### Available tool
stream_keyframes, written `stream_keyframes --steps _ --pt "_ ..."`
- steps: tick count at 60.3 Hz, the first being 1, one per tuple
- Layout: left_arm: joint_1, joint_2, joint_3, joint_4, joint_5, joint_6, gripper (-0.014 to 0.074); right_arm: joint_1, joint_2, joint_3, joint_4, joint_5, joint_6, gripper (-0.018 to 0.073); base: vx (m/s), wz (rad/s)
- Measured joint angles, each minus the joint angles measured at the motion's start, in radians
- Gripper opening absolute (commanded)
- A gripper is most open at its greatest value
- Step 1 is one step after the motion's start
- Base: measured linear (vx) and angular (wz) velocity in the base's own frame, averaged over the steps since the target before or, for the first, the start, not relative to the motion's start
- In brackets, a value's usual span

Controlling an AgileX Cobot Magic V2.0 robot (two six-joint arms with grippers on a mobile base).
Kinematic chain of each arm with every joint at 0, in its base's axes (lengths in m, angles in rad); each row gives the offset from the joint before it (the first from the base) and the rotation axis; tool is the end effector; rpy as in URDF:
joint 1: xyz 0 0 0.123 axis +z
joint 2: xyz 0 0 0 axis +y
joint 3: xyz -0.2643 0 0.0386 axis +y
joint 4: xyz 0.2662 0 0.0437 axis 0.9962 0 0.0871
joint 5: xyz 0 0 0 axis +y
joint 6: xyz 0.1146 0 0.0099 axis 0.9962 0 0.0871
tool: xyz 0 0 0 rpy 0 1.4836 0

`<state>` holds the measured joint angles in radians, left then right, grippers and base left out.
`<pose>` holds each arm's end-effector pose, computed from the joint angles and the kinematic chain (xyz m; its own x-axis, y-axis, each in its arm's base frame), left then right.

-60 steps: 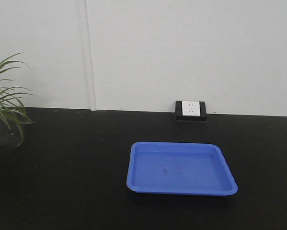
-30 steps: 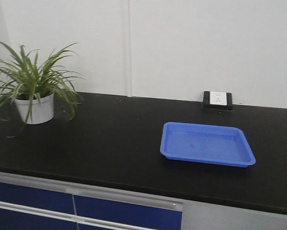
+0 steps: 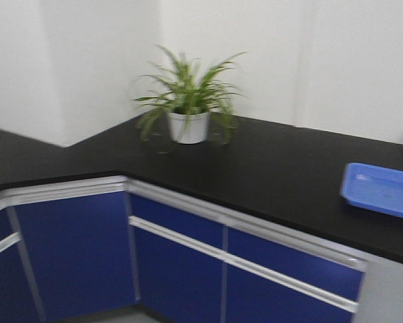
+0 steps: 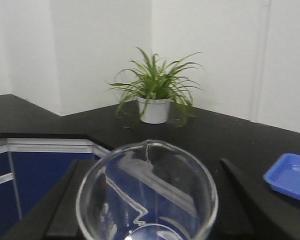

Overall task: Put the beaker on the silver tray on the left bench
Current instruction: 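Drive the base to the bench with the silver tray, holding the beaker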

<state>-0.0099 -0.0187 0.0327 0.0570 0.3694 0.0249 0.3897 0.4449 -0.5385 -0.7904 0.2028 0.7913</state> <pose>0.1118 0.0013 0.1630 -0.2912 0.0809 -0.9532 0.0130 0.9967 0.0806 0.1476 0.0427 0.3441 0.0316 0.0250 -0.9992 -0.2441 0.9696 0.0166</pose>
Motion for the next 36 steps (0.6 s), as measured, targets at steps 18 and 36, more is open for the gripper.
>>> stream_keyframes --steps 18,36 --pt "0.0 0.0 0.0 0.0 0.0 0.0 0.0001 0.0 0.0 0.0 0.0 0.0 0.0 -0.0011 -0.25 0.74" --pt "0.0 0.0 0.0 0.0 0.0 0.0 0.0001 0.0 0.0 0.0 0.0 0.0 0.0 -0.0011 -0.18 0.62"
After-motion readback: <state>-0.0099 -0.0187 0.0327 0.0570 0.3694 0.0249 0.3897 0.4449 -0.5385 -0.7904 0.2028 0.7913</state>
